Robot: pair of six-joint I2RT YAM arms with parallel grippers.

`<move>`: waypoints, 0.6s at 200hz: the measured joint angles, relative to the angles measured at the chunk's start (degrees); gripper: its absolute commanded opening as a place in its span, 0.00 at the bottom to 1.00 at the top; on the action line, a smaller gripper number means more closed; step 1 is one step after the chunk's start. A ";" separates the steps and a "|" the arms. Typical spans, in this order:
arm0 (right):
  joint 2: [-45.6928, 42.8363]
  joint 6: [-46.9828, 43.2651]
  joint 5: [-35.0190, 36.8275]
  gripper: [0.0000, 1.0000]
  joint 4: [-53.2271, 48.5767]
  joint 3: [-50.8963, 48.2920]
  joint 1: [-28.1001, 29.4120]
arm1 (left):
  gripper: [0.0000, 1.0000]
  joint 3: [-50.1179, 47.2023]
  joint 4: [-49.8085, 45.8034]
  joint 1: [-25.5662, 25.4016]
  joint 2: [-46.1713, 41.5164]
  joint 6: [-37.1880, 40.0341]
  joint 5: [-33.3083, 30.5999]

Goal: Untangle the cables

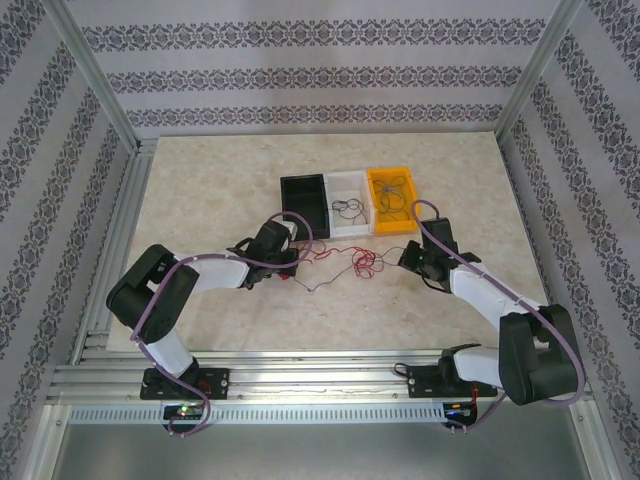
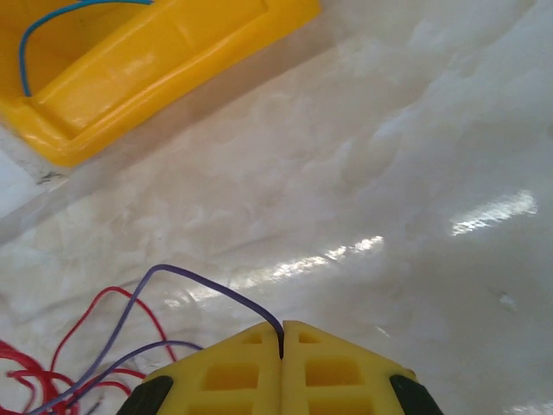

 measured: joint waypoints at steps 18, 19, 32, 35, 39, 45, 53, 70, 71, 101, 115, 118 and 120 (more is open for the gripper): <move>0.83 -1.20 -0.48 0.00 0.00 0.94 1.70 | 0.03 -1.22 2.64 -0.07 -0.57 -0.20 2.45; 0.87 -1.27 -0.48 0.00 0.00 1.01 1.86 | 0.04 -1.29 2.78 -0.07 -0.61 -0.20 2.54; 1.55 -1.97 -0.81 0.00 0.02 1.68 3.34 | 0.10 -1.95 4.61 -0.24 -1.38 -0.15 4.76; 1.70 -2.14 -0.85 0.00 0.04 1.79 3.63 | 0.12 -1.97 4.87 -0.31 -1.51 -0.09 5.38; 1.95 -2.36 -0.87 0.00 0.02 2.01 4.07 | 0.14 -1.97 5.42 -0.35 -1.64 -0.11 6.19; 2.32 -2.64 -1.01 0.00 0.02 2.27 4.68 | 0.19 -1.97 6.14 -0.50 -1.81 0.00 7.39; 2.86 -2.91 -1.09 0.00 0.04 2.64 5.42 | 0.25 -1.92 7.15 -0.61 -1.95 0.17 8.92; 4.33 -3.80 -1.38 0.00 0.02 3.41 6.80 | 0.37 -1.68 8.22 -0.72 -1.99 0.72 11.93; 4.46 -3.89 -1.42 0.00 0.02 3.48 6.91 | 0.37 -1.66 8.24 -0.72 -1.99 0.70 12.24; 6.47 -4.74 -1.90 0.00 0.04 4.57 8.81 | 0.54 0.11 8.70 -0.74 -1.97 1.20 16.22; 7.13 -5.01 -2.19 0.00 0.02 4.87 9.20 | 0.60 1.51 8.70 -0.90 -1.86 1.75 17.77; 7.26 -5.14 -2.21 0.00 0.04 4.94 9.22 | 0.60 1.77 8.70 -0.96 -1.86 1.92 18.05; 7.37 -5.18 -2.25 0.00 0.02 5.01 9.22 | 0.61 1.99 8.70 -0.98 -1.84 1.90 18.16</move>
